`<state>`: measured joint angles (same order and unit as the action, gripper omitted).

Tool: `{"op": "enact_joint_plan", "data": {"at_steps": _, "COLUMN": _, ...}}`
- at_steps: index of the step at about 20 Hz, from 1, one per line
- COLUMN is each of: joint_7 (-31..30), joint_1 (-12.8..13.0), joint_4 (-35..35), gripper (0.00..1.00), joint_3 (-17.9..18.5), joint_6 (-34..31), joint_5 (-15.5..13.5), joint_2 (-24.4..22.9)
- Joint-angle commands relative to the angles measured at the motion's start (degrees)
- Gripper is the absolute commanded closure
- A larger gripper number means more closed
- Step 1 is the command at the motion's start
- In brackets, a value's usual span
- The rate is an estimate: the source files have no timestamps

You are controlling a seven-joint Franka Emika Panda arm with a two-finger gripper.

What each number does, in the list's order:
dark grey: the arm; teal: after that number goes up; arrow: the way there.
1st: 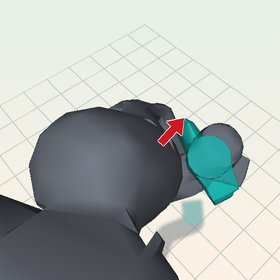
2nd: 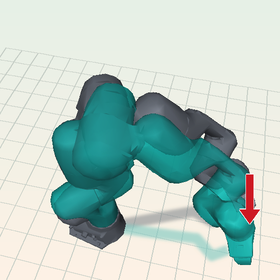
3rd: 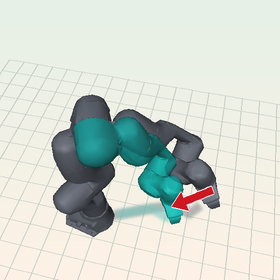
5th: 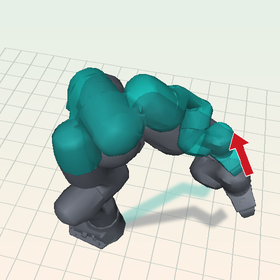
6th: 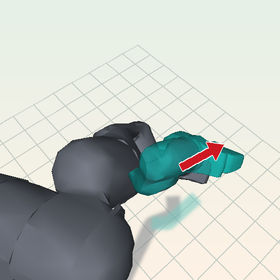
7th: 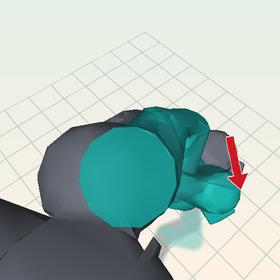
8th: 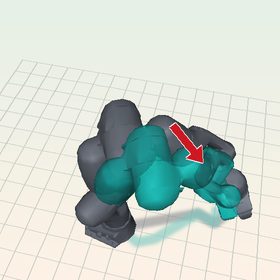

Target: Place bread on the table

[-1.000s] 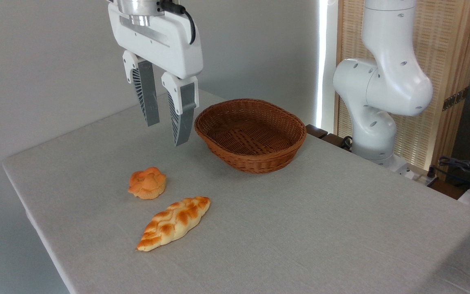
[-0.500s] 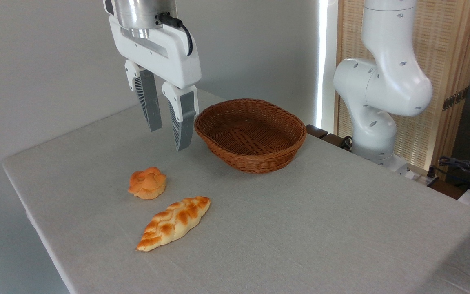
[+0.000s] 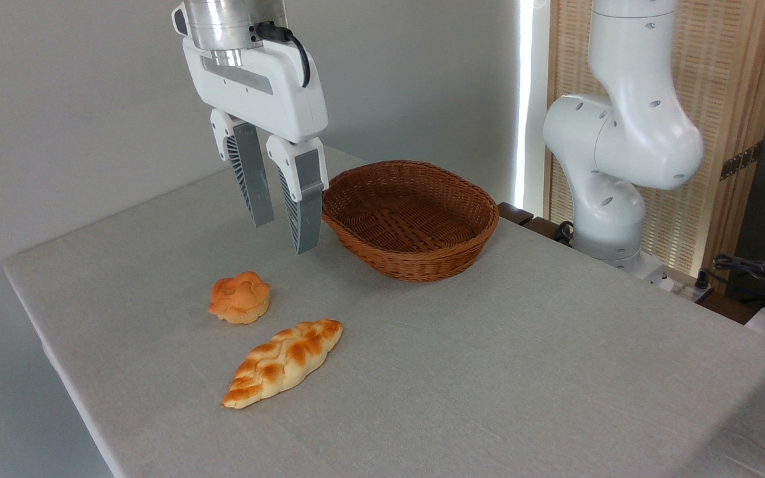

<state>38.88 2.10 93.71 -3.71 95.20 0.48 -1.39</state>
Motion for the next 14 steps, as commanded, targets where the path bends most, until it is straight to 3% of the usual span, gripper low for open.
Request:
{"op": "enact_joint_plan", "data": {"at_steps": 1, "joint_7": -1.3, "joint_1": 0.8, "joint_4": 0.0, "gripper": 0.00, "joint_3": 0.7, "joint_6": 0.0, "joint_5": 0.9, "joint_2": -0.1}}
{"op": "enact_joint_plan", "data": {"at_steps": 14, "joint_7": -3.9, "joint_1": 0.8, "joint_4": -0.1, "gripper": 0.00, "joint_3": 0.7, "joint_6": -1.2, "joint_5": 0.7, "joint_2": 0.1}}
